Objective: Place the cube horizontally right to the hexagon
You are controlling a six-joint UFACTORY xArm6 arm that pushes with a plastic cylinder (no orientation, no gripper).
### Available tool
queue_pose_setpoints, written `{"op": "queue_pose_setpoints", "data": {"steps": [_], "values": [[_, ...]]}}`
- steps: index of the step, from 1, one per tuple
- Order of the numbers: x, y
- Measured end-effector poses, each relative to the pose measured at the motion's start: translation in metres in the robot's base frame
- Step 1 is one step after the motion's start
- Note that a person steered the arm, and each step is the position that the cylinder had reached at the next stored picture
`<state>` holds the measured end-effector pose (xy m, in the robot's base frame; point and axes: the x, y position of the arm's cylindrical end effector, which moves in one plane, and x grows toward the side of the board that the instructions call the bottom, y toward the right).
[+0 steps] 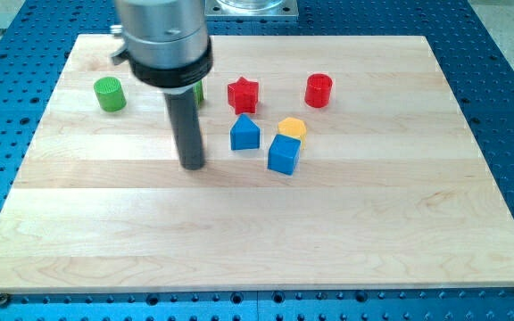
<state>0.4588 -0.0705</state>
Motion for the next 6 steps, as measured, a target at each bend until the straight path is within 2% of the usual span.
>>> {"op": "queue_pose_setpoints", "data": {"steps": [1, 2, 4, 6], "values": [[0.024, 0.013], [0.029, 0.082], [0.015, 0.067], [0.009, 0.194]]}}
